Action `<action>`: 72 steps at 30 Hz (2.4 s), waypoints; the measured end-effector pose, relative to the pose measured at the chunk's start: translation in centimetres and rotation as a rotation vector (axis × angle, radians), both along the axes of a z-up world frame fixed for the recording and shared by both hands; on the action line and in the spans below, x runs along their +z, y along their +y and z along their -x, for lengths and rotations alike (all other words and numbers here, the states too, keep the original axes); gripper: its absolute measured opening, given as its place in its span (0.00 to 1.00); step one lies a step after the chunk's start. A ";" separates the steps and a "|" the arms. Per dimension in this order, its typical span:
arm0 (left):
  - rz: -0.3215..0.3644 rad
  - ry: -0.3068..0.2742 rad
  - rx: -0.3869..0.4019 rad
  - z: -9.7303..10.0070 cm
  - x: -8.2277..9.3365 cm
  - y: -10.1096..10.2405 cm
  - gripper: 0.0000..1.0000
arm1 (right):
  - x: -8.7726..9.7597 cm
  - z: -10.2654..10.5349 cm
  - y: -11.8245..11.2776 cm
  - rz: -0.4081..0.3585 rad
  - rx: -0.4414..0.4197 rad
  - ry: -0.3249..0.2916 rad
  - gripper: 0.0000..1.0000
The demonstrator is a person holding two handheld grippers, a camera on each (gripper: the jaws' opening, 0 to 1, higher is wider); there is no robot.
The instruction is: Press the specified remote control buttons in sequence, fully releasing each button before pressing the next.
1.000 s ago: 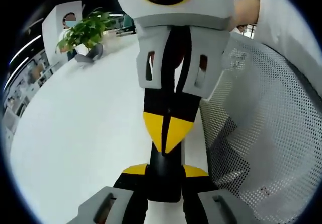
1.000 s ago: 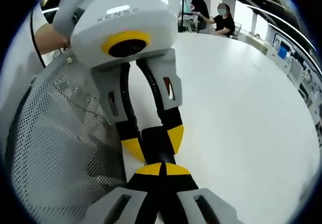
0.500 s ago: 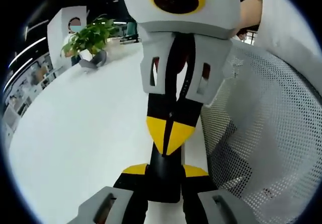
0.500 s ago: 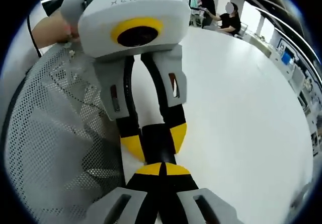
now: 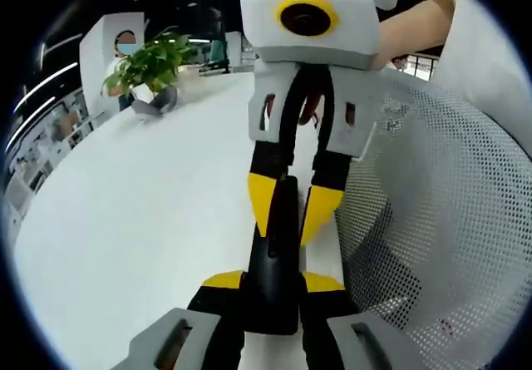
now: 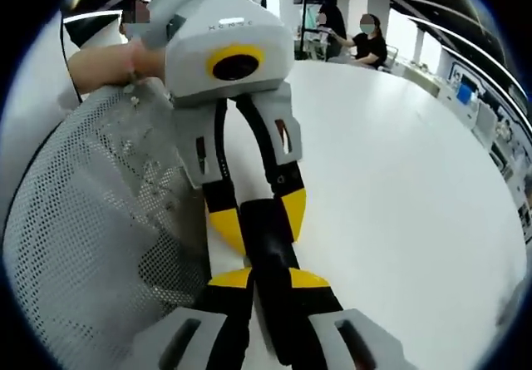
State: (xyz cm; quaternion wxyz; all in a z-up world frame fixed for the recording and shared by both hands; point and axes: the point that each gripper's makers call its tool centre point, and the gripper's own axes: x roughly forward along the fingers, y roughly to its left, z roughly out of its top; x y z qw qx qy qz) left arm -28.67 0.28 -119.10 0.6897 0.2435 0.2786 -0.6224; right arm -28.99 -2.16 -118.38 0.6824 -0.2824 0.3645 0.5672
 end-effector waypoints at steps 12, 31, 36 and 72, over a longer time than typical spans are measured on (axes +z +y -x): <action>-0.072 0.012 0.005 0.2 0.0 0.3 0.29 | -1.2 -0.1 -1.5 0.035 0.062 0.015 0.23; 0.351 -0.162 0.644 0.1 10.9 7.9 0.92 | -0.9 0.1 -1.2 0.002 0.018 0.071 0.29; 0.427 -0.287 0.797 -0.4 12.3 9.8 1.00 | -0.8 0.3 -1.2 0.001 0.009 0.094 0.33; 0.584 -0.293 0.847 -0.3 13.5 10.3 0.93 | -1.1 -8.4 -1.0 0.118 0.025 0.064 0.21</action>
